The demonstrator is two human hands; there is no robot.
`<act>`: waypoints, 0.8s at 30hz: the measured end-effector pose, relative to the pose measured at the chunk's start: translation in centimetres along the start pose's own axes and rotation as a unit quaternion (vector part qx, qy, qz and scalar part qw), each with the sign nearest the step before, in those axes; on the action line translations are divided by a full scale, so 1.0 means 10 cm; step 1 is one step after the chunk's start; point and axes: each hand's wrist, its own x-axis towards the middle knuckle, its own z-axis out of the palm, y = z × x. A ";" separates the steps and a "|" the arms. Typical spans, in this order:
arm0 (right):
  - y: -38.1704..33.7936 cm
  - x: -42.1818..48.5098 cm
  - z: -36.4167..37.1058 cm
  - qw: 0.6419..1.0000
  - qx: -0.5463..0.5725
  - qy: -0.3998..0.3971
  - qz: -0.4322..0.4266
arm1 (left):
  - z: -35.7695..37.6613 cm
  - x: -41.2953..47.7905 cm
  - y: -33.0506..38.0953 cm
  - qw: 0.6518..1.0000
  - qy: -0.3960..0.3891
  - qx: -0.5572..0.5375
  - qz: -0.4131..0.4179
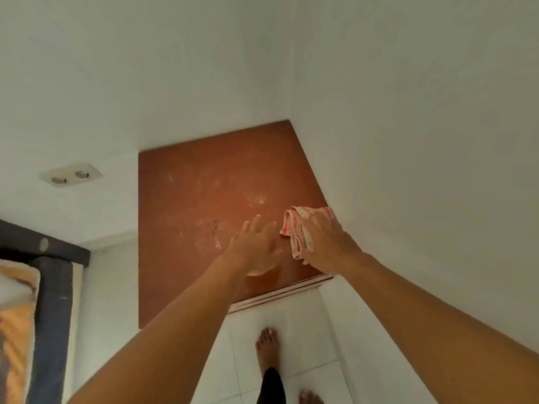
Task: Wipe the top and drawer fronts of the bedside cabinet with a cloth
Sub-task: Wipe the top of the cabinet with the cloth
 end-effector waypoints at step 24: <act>-0.14 1.28 -0.23 0.979 0.113 0.157 0.058 | -0.73 0.99 -0.44 0.995 -0.068 -0.068 0.010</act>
